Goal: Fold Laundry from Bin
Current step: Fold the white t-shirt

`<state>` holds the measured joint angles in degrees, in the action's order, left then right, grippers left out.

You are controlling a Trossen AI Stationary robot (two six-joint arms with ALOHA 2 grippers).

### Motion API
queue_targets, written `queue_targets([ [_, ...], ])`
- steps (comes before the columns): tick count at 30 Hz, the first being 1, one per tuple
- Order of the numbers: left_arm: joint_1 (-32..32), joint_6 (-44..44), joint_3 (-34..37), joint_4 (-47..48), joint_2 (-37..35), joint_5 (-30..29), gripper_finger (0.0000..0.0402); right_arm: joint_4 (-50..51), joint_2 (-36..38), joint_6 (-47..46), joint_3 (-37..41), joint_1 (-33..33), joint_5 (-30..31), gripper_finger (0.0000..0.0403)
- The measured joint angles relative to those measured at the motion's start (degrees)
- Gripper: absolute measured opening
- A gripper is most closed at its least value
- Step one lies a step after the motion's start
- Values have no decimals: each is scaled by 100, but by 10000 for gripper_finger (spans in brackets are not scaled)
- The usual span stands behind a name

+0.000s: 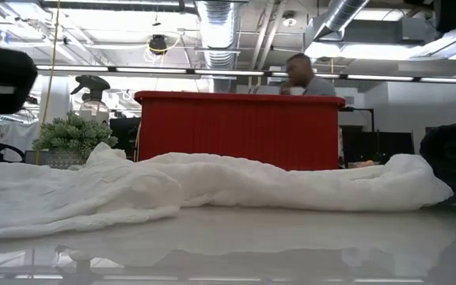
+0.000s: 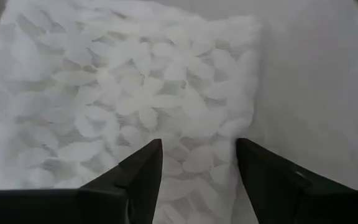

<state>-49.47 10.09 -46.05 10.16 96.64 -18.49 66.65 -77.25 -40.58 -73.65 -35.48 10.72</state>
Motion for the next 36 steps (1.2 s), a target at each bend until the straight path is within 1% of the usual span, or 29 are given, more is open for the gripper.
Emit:
queue_targets([
  [2, 17, -46, -19, -52, 171, -110, 197, -17, 0, -31, 0, 0, 0, 225],
  [4, 46, -124, -23, -203, 282, -27, 195, -38, 0, -137, -2, 0, -2, 225],
  [7, 54, -190, 3, -420, 365, -69, 175, -44, 0, -269, -2, 0, -4, 225],
  [9, 95, -179, 12, -436, 365, 40, 148, -48, 0, -297, -2, 0, -4, 225],
  [11, 109, -175, 8, -417, 368, 171, 111, -71, 0, -295, -2, 0, -3, 224],
  [14, 107, 37, 2, -364, 350, 327, 32, -105, 0, -255, -4, 0, 124, 219],
  [15, 107, 206, -37, -260, 325, 320, 17, -112, 0, -200, -4, 1, 217, 216],
  [16, 116, 424, -94, -82, 295, 250, 11, -136, 1, -96, -4, 8, 305, 213],
  [18, 158, 917, -238, 615, 171, -5, 4, -229, 0, 142, -4, 60, 436, 210],
  [22, 264, 1935, -479, 2491, -274, -727, 1, -415, 0, 505, -4, 278, 566, 209],
  [26, 529, 2794, -659, 3656, -949, -1350, 0, -487, 0, 809, -4, 567, 570, 213],
  [28, 785, 3081, -648, 3898, -1320, -1620, 0, -488, 0, 921, -5, 689, 571, 213],
  [30, 1051, 3250, -658, 3896, -1687, -1951, 0, -553, 2, 1076, -4, 813, 570, 213],
  [33, 1480, 3253, -661, 3864, -2107, -2228, 0, -802, 1, 1456, -4, 931, 561, 213],
  [36, 1893, 3222, -661, 3866, -2377, -2441, 0, -1062, -75, 1949, -15, 975, 568, 213],
])
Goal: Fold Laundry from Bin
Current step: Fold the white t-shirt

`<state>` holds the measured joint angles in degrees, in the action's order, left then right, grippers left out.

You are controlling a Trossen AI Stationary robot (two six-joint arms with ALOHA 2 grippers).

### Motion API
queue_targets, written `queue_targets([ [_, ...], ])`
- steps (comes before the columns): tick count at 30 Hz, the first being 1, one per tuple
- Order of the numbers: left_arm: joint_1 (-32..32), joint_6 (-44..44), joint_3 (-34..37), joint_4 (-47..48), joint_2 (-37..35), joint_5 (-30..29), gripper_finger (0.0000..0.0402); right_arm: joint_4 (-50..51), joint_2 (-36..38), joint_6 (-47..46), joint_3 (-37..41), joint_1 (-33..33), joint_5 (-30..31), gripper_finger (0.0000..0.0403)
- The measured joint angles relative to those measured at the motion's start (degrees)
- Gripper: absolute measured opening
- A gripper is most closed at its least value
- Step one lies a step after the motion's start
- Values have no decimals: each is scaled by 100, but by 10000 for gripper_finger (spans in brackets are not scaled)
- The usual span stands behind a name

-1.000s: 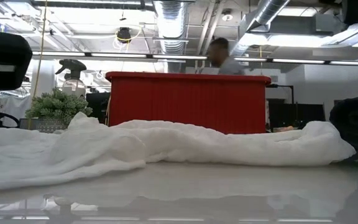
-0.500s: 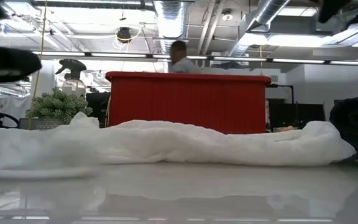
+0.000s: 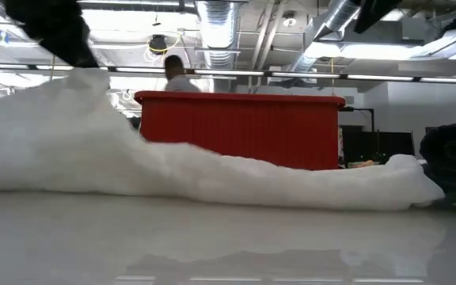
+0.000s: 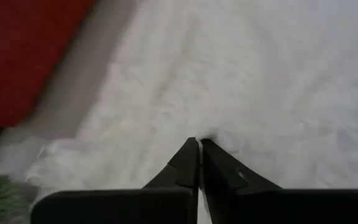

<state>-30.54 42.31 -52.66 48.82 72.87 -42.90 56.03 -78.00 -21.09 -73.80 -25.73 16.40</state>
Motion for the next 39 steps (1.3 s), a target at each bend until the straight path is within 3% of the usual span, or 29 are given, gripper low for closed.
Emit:
queue_targets([
  [11, 1175, -610, 0, 191, -311, -110, 0, -251, -1246, 750, 17, 33, -805, 203],
  [22, 1700, -1012, -2, 541, -311, -94, 0, -511, -2058, 591, 17, -127, -1497, 202],
  [29, 2055, -888, -4, 766, -311, -96, 0, -845, -2074, 174, 17, -125, -1483, 202],
  [39, 2166, -943, -4, 719, -313, -94, 0, -907, -2091, -315, 17, -143, -837, 202],
])
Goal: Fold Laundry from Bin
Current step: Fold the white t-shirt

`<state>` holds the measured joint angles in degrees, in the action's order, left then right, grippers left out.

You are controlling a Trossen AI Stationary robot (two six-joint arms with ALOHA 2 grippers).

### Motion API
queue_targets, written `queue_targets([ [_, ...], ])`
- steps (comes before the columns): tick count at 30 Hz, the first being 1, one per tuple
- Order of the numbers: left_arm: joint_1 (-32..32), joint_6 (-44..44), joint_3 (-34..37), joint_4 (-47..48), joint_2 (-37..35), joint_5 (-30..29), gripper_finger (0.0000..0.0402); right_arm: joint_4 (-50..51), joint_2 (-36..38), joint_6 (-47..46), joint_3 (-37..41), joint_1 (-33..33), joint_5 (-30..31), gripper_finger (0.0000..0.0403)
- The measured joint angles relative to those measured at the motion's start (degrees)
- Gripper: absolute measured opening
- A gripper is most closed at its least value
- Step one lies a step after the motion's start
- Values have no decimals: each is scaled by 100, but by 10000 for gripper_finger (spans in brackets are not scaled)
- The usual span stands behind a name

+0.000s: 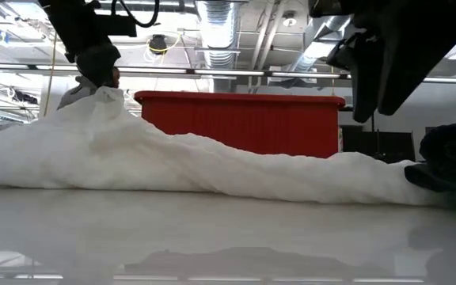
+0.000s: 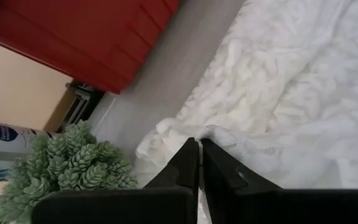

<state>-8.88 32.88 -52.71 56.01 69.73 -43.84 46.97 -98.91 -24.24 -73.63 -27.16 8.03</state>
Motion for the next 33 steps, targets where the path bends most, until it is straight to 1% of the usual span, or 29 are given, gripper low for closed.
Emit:
queue_targets([
  [7, -2, -2, 0, -30, 0, 20, 0, -52, -453, -198, 7, -202, -79, 202],
  [14, -2, 14, 0, -49, 0, 95, 0, 53, -545, -337, 30, -215, -8, 202],
  [18, -2, 11, 0, -50, -2, 97, 0, -45, -541, -512, 258, -121, 69, 202],
  [23, -2, 11, 0, -48, -2, 114, 0, -496, -541, -769, 694, -83, -176, 202],
  [26, -2, 11, 0, -48, -1, 114, 0, -549, -541, -922, 825, -83, -212, 201],
  [29, -2, 11, 0, -49, -1, 110, 0, -538, -541, -931, 857, -76, -209, 187],
  [33, -2, 11, 0, -48, -2, 108, 0, -538, -541, -845, 857, -10, -184, 145],
])
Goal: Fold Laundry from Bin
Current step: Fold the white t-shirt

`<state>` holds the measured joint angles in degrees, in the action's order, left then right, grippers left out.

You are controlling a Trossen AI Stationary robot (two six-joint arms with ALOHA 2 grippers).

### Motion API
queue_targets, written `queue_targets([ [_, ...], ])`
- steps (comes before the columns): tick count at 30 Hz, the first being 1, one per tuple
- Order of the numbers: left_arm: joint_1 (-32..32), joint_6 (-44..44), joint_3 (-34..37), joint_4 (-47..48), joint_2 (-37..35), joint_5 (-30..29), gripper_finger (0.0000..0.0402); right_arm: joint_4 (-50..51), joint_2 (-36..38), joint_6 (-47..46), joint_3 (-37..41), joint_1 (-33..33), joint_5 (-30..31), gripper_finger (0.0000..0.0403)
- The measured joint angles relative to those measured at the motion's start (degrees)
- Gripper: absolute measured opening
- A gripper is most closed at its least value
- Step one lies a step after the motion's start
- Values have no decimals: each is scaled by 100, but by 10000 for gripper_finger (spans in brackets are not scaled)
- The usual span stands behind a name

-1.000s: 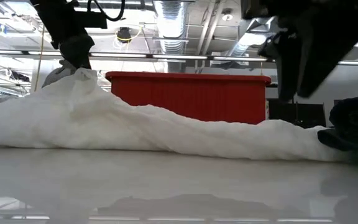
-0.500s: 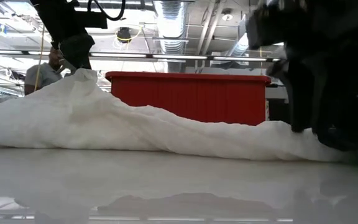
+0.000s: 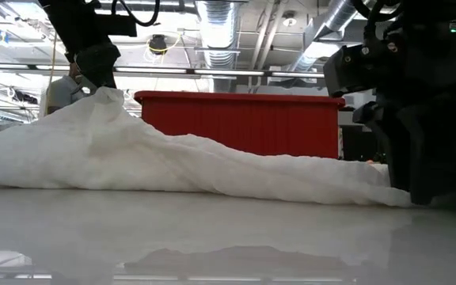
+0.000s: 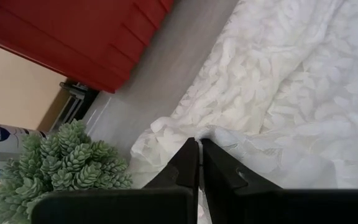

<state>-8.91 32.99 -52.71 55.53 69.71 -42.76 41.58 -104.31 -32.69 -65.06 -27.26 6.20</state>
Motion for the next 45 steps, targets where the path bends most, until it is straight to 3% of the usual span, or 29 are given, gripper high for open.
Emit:
queue_targets([
  [6, -1, 0, 0, 0, 1, -2, 0, 15, 2, 16, 0, 169, -182, 34],
  [8, 0, 0, 0, 0, 2, 4, 0, 28, 2, 62, -10, 234, -351, 17],
  [14, -1, -68, 0, 2, 0, 87, 0, 550, 16, 473, -394, 384, -761, 16],
  [25, -2, -129, 0, 2, 1, 97, 0, 1342, 153, 1224, -1104, 935, -791, 16],
  [32, 0, -218, -9, 1, -57, 454, 0, 1877, 611, 1184, -1108, 1316, -934, 16],
  [39, 0, -238, -9, 4, -264, 412, 0, 1935, 1272, 1176, -1023, 1692, -937, 16],
  [45, 0, -240, -9, 24, -377, 405, 0, 1847, 1309, 1067, -532, 1934, -965, 16],
])
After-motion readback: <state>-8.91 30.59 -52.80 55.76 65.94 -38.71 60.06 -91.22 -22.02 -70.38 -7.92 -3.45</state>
